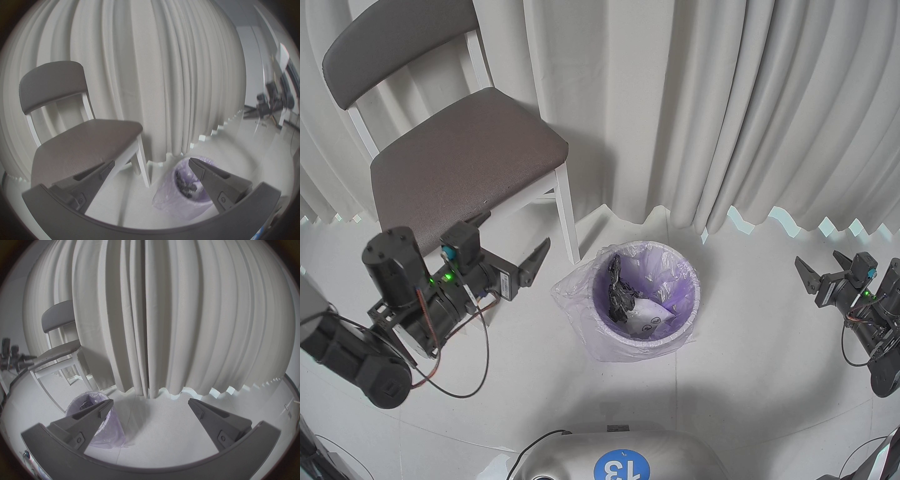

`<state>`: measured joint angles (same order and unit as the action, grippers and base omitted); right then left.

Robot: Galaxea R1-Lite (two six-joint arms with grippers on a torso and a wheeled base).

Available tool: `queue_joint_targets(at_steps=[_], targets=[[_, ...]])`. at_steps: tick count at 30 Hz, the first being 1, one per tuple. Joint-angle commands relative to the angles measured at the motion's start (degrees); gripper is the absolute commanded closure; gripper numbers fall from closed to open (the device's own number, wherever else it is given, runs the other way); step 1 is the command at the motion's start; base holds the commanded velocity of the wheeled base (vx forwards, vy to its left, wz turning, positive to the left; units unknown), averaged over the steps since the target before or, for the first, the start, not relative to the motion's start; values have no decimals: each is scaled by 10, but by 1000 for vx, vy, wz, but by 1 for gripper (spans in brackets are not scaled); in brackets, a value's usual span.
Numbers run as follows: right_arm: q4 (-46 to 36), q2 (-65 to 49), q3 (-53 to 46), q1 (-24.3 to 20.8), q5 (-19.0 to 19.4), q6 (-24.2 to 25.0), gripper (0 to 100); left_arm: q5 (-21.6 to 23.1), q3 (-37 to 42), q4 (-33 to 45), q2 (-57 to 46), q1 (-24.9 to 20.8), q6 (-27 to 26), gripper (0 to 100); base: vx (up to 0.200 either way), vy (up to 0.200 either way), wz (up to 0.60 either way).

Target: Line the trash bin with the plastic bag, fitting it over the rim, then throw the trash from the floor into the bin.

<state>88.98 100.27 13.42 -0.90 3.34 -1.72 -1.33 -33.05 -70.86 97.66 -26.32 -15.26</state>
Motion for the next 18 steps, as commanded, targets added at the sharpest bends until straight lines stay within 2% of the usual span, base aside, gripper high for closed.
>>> queue_joint_targets(at_steps=[1,4,7,10,13,16,18], targets=[[10,5,86,-43,-39,-11,0,1,-47,71,-124,0,20,0,0,0,0],[10,8,115,-64,-98,30,0,-5,-60,100,-136,44,20,0,0,0,0],[10,8,147,-64,-109,36,0,-9,-62,103,-150,72,20,0,0,0,0],[3,7,171,-59,-107,15,0,-25,-64,105,-162,88,20,0,0,0,0],[-46,5,173,-48,-113,-50,0,-58,-76,128,-179,116,15,0,0,0,0],[-101,-11,172,-46,-119,-60,0,-82,-95,180,-201,136,11,0,0,0,0],[-175,-47,191,-39,-127,-62,0,-108,-128,308,-254,145,12,0,0,0,0]])
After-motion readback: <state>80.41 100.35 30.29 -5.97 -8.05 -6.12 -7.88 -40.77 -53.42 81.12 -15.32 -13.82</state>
